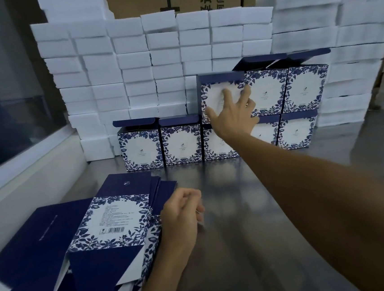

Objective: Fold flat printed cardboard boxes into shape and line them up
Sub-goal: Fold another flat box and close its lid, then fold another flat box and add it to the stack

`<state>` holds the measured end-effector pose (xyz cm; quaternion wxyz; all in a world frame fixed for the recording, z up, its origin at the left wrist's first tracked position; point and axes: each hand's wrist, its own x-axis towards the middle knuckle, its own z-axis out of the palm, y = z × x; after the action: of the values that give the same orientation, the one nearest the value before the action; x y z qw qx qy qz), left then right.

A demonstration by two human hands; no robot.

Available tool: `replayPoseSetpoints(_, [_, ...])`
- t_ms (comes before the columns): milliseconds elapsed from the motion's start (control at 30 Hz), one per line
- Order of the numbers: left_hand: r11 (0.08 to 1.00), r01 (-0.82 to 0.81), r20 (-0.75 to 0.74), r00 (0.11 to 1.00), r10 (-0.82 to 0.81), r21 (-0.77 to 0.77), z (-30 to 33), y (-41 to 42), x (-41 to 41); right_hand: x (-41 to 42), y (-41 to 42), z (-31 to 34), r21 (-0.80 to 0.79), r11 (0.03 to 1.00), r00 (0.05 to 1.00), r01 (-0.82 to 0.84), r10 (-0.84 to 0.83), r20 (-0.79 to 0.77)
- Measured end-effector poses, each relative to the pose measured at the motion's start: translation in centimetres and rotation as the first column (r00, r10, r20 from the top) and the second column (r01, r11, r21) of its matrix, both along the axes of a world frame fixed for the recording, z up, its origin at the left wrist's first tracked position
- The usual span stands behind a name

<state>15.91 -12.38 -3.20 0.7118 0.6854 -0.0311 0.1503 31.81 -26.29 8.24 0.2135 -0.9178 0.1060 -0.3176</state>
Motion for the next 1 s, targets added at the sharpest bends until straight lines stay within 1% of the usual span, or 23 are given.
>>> replayPoseSetpoints(67, [1.000,0.008,-0.001,1.000,-0.008,0.031,0.2,-0.3,0.0,-0.1,0.1,-0.7,-0.069,0.998,0.998,-0.008,0.004,-0.059])
replayPoseSetpoints(133, [0.999,0.002,-0.004,1.000,-0.002,0.037,0.2,-0.3,-0.1,-0.3,0.0,-1.2,-0.108,0.991,0.973,-0.084,0.058,-0.223])
replayPoseSetpoints(200, [0.999,-0.015,-0.012,1.000,0.016,0.039,0.1,-0.3,0.0,-0.6,-0.3,-1.7,-0.121,0.975,0.895,-0.188,0.120,-0.429])
replayPoseSetpoints(233, [0.999,-0.022,-0.018,1.000,0.023,0.048,0.0,-0.3,0.0,-0.8,-0.5,-1.9,-0.121,0.967,0.858,-0.223,0.136,-0.495])
replayPoseSetpoints(267, [0.998,-0.025,-0.022,0.999,0.026,0.062,0.0,-0.3,0.1,-1.1,-0.8,-2.3,-0.128,0.962,0.841,-0.239,0.140,-0.523])
replayPoseSetpoints(300, [0.997,-0.026,-0.023,0.999,0.028,0.075,0.0,-0.3,0.1,-1.4,-1.0,-2.6,-0.143,0.960,0.843,-0.240,0.133,-0.521])
replayPoseSetpoints(367, [0.995,-0.026,-0.025,0.999,0.029,0.096,0.1,-0.4,0.1,-2.4,-1.4,-3.7,-0.184,0.958,0.878,-0.218,0.110,-0.466])
replayPoseSetpoints(400, [0.994,-0.028,-0.028,0.999,0.031,0.105,0.1,-0.4,0.1,-2.9,-1.5,-4.4,-0.179,0.959,0.890,-0.220,0.122,-0.440])
replayPoseSetpoints(433, [0.993,-0.031,-0.029,0.999,0.035,0.118,0.1,-0.4,0.1,-3.4,-1.7,-5.3,-0.132,0.961,0.886,-0.243,0.165,-0.433])
replayPoseSetpoints(533, [0.983,-0.043,-0.031,0.998,0.050,0.180,0.1,-0.3,0.1,-5.8,-2.2,-8.4,0.199,0.934,0.833,-0.296,0.355,-0.425])
replayPoseSetpoints(567, [0.979,-0.048,-0.033,0.998,0.056,0.200,0.0,-0.3,0.1,-6.8,-2.3,-9.4,0.252,0.923,0.842,-0.291,0.372,-0.391])
replayPoseSetpoints(633, [0.966,-0.052,-0.034,0.997,0.063,0.253,-0.1,-0.2,0.1,-8.5,-2.7,-11.2,0.260,0.926,0.897,-0.274,0.343,-0.277])
replayPoseSetpoints(700, [0.943,-0.069,-0.020,0.997,0.080,0.325,-0.3,-0.3,0.1,-9.8,-3.0,-12.1,0.321,0.910,0.928,-0.263,0.330,-0.175])
replayPoseSetpoints(800, [0.864,-0.115,0.043,0.993,0.108,0.491,-0.2,-0.6,-0.1,-11.5,-3.6,-12.1,0.389,0.881,0.937,-0.271,0.333,-0.102])
replayPoseSetpoints(867, [0.808,-0.144,0.095,0.989,0.109,0.572,-0.1,-0.7,-0.3,-12.6,-4.0,-12.4,0.423,0.859,0.936,-0.290,0.346,-0.060])
replayPoseSetpoints(933, [0.757,-0.175,0.144,0.984,0.108,0.629,0.1,-0.7,-0.6,-13.4,-4.3,-12.6,0.503,0.807,0.933,-0.310,0.359,0.000])
replayPoseSetpoints(1000, [0.682,-0.177,0.161,0.983,0.087,0.710,1.1,-0.5,-0.9,-13.7,-4.6,-12.4,0.590,0.737,0.932,-0.329,0.355,0.076])
